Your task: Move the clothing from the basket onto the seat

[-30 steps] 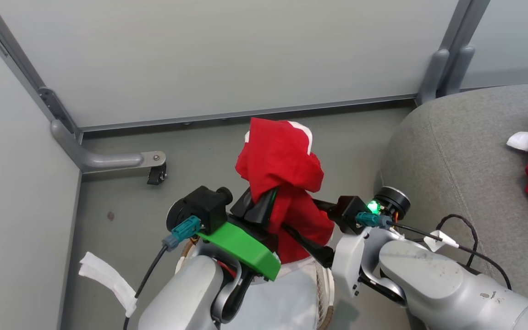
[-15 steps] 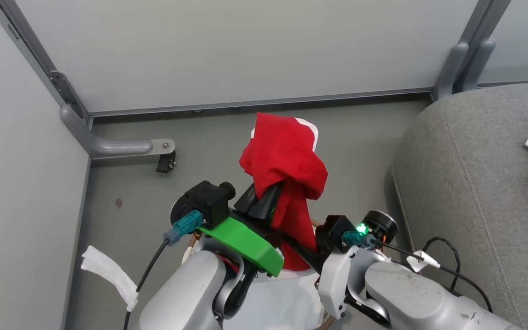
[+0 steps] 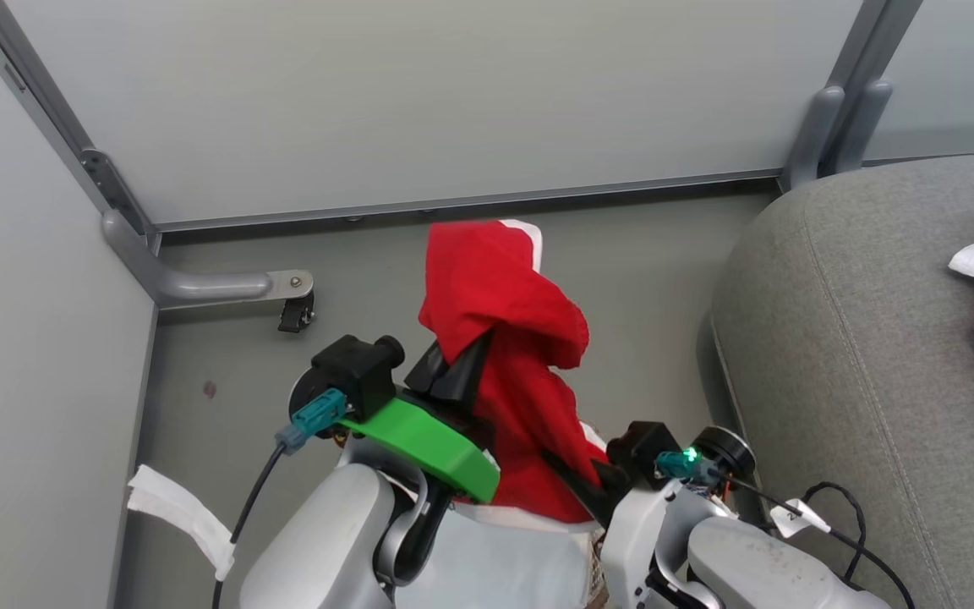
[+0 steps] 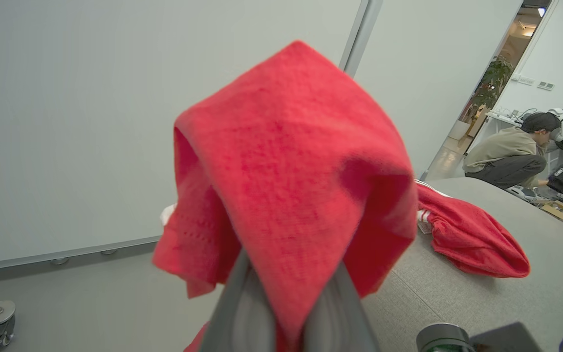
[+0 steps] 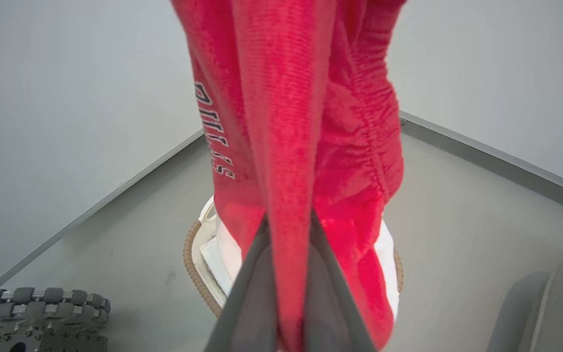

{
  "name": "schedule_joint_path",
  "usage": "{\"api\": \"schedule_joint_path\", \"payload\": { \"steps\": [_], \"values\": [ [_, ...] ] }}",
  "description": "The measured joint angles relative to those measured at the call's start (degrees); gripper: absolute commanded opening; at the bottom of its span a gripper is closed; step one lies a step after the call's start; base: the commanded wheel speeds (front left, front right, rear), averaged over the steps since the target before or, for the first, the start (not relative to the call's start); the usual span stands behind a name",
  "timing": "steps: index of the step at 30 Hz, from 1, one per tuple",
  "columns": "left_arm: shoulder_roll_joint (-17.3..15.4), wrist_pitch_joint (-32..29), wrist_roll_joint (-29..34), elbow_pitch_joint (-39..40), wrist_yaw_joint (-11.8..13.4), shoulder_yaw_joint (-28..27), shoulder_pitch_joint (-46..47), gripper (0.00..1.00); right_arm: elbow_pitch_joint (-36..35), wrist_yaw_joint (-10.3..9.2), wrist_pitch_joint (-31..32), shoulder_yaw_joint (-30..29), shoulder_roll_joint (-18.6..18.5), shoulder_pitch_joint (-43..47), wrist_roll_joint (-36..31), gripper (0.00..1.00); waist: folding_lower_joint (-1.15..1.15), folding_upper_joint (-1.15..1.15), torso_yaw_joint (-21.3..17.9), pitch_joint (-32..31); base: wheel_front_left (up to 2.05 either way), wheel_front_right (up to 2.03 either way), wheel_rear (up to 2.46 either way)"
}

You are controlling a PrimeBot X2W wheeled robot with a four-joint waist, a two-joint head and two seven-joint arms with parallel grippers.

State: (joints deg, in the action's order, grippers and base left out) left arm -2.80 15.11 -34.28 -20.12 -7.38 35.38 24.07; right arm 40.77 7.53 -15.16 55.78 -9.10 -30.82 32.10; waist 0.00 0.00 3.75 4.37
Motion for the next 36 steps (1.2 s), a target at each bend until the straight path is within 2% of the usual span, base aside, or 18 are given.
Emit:
{"api": "schedule_joint_path", "payload": {
  "steps": [1,2,3,12,17,31,36],
  "values": [
    [0.0,0.0,0.4,0.0,0.0,-0.5,-0.1,0.31,-0.6,0.0,0.0,-1.3,0.0,0.3,-0.4,0.0,0.0,0.0,-0.2,0.0,0.0,0.0,0.0],
    [0.0,0.0,0.6,-0.4,0.1,-1.0,-0.3,0.89,-1.3,0.0,0.0,-2.9,0.1,0.8,-0.8,0.0,0.0,0.0,-0.4,-0.1,0.0,0.0,0.0],
    [0.0,0.0,0.7,-0.8,0.1,-1.3,-0.7,1.0,-2.0,0.0,0.0,-4.0,0.2,1.3,-1.2,0.0,0.0,0.0,-0.6,-0.1,0.0,0.0,0.0],
    [0.0,0.1,3.5,-5.4,0.6,-6.2,-3.0,1.0,-14.8,0.0,0.1,-19.4,1.4,7.7,-7.2,0.0,0.0,0.0,-4.9,-0.1,0.0,0.0,0.0],
    [0.0,0.1,6.1,-6.9,0.3,-9.0,-3.6,1.0,-21.1,0.0,0.1,-24.1,2.2,10.0,-10.0,0.0,0.0,0.0,-9.0,0.4,0.0,0.0,0.0],
    [0.0,0.1,11.5,-5.7,0.0,-13.7,-6.5,1.0,-30.5,-0.01,0.1,-33.0,4.1,14.3,-11.3,0.0,0.0,0.0,-24.7,2.1,0.0,0.0,0.0],
    [0.0,0.1,11.7,-5.9,0.0,-10.9,-6.0,1.0,-33.8,-0.01,0.1,-39.0,4.3,16.2,-12.1,0.0,0.0,0.0,-30.3,2.9,0.0,0.0,0.0]
  ]
}}
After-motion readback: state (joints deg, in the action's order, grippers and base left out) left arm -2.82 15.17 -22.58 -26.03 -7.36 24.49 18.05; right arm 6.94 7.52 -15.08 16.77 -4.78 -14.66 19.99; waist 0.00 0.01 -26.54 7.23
